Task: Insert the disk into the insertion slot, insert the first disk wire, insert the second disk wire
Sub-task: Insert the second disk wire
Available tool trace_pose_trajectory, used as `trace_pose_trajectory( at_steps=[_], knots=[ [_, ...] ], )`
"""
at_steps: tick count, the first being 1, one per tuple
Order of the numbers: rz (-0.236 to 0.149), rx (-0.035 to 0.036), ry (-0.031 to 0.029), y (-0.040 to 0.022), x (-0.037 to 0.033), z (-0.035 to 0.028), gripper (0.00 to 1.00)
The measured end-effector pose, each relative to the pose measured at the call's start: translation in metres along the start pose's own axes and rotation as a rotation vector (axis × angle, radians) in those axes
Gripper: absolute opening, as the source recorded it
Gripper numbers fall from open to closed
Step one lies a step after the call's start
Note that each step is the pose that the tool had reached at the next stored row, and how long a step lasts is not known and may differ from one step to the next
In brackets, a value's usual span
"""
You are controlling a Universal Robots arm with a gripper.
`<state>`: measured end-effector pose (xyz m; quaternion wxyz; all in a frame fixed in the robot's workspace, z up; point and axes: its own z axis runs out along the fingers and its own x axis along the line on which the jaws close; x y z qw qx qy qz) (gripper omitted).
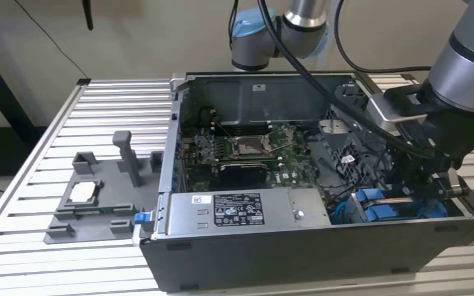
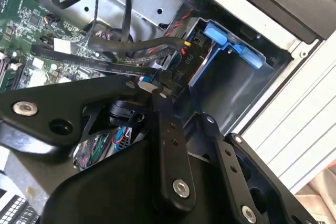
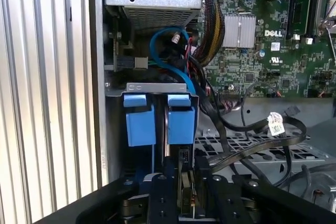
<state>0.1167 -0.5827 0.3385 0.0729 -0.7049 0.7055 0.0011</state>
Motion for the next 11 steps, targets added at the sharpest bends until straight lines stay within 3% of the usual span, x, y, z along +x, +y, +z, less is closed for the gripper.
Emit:
trace_pose_trajectory(
  at_steps=[11],
  knots=[
    [0.001,0.0000,0.0006,-0.0020,-0.0021,-0.0202,0.30]
  ],
)
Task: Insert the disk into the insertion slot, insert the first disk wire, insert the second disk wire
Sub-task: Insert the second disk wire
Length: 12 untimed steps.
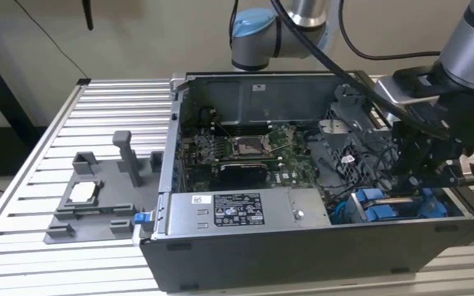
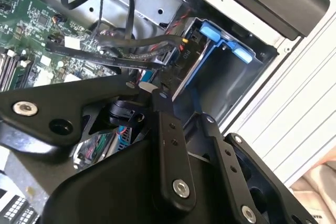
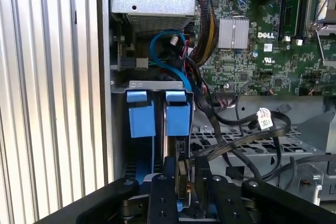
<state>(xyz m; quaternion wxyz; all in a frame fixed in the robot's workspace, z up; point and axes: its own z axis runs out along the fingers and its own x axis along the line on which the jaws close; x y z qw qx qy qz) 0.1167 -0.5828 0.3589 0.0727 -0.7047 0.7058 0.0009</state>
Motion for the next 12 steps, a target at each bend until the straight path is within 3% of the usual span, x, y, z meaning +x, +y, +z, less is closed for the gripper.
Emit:
trace_pose_trajectory(
  at_steps=[3,5,7,12],
  knots=[
    [-0.001,-0.0004,0.0060,-0.0007,-0.0007,-0.0051,0.30],
    [-0.001,-0.0066,0.0117,-0.0018,-0.0009,-0.0060,0.30],
    [-0.001,-0.0178,0.0159,-0.0038,-0.0010,-0.0062,0.30],
    [0.002,-0.0581,0.0324,-0.0115,-0.0010,-0.0056,0.30]
  ],
)
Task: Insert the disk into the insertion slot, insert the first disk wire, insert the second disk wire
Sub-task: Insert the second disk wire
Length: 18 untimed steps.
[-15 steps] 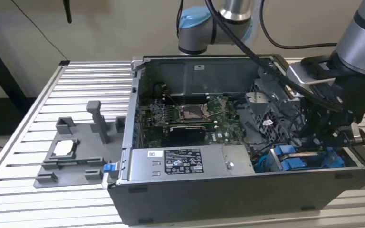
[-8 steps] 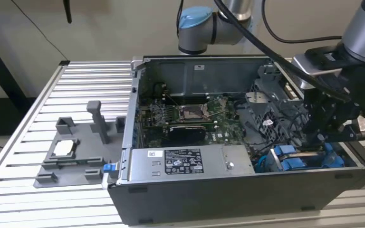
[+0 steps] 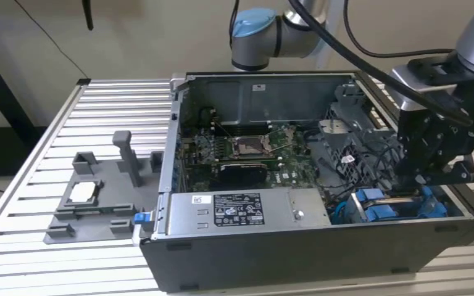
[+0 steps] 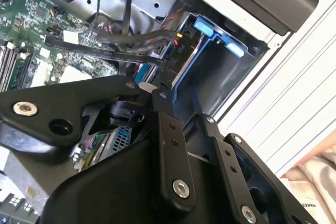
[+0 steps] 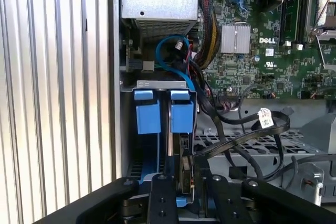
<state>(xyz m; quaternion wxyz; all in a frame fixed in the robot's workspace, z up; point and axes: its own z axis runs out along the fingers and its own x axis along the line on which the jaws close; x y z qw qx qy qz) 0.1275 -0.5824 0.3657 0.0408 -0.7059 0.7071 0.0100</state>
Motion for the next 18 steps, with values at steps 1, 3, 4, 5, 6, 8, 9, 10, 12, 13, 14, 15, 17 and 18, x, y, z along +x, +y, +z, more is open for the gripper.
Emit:
trace_pose_trajectory(
  at_steps=[1,3,4,5,6,8,9,10,12,13,14,15,17,18],
  knots=[
    [0.000,-0.0093,0.0030,-0.0016,0.0000,0.0001,0.30],
    [0.002,-0.0308,0.0087,-0.0055,-0.0001,0.0002,0.30],
    [0.002,-0.0405,0.0108,-0.0069,-0.0002,0.0000,0.30],
    [0.003,-0.0451,0.0124,-0.0076,-0.0004,-0.0009,0.30],
    [0.003,-0.0468,0.0133,-0.0078,-0.0006,-0.0027,0.30],
    [0.003,-0.0479,0.0138,-0.0079,-0.0009,-0.0068,0.30],
    [0.003,-0.0481,0.0142,-0.0081,-0.0011,-0.0090,0.30],
    [0.003,-0.0481,0.0141,-0.0082,-0.0013,-0.0110,0.30],
    [0.003,-0.0481,0.0151,-0.0084,-0.0018,-0.0156,0.30],
    [0.003,-0.0481,0.0150,-0.0085,-0.0020,-0.0179,0.30],
    [0.003,-0.0481,0.0151,-0.0086,-0.0021,-0.0199,0.30],
    [0.003,-0.0481,0.0151,-0.0086,-0.0022,-0.0214,0.30],
    [0.003,-0.0481,0.0149,-0.0087,-0.0023,-0.0221,0.30],
    [0.003,-0.0481,0.0147,-0.0087,-0.0023,-0.0221,0.30]
  ],
)
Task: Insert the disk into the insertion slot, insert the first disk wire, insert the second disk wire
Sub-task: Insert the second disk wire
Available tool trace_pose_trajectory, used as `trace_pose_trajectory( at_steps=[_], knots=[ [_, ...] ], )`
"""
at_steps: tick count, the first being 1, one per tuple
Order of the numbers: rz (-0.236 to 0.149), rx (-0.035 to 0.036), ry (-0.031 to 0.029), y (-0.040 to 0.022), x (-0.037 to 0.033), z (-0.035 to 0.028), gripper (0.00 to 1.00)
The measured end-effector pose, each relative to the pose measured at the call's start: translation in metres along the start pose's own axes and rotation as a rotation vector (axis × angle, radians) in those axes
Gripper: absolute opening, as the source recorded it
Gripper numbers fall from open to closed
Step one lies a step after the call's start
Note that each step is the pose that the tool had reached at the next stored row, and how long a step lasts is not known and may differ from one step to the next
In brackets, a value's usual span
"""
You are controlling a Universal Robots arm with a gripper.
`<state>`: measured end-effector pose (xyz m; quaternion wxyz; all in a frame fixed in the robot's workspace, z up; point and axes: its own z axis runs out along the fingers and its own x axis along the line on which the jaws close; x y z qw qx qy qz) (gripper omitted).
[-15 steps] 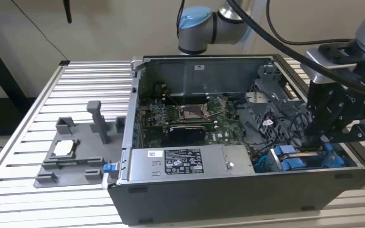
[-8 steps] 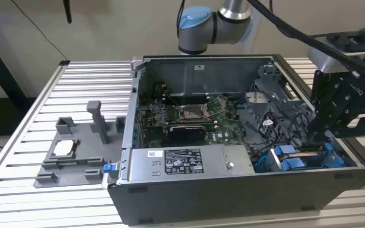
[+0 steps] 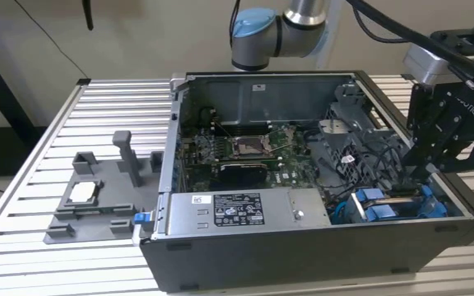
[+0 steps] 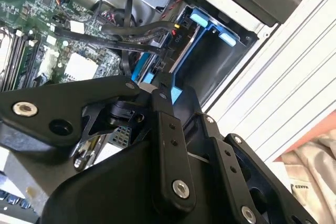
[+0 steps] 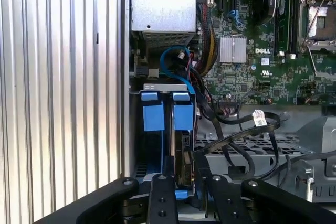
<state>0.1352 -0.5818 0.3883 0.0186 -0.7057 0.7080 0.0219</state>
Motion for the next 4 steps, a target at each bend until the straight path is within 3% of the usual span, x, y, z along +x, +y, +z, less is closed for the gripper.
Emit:
trace_pose_trajectory(
  at_steps=[4],
  knots=[
    [0.000,0.0000,0.0003,0.0000,0.0000,-0.0007,0.30]
  ],
)
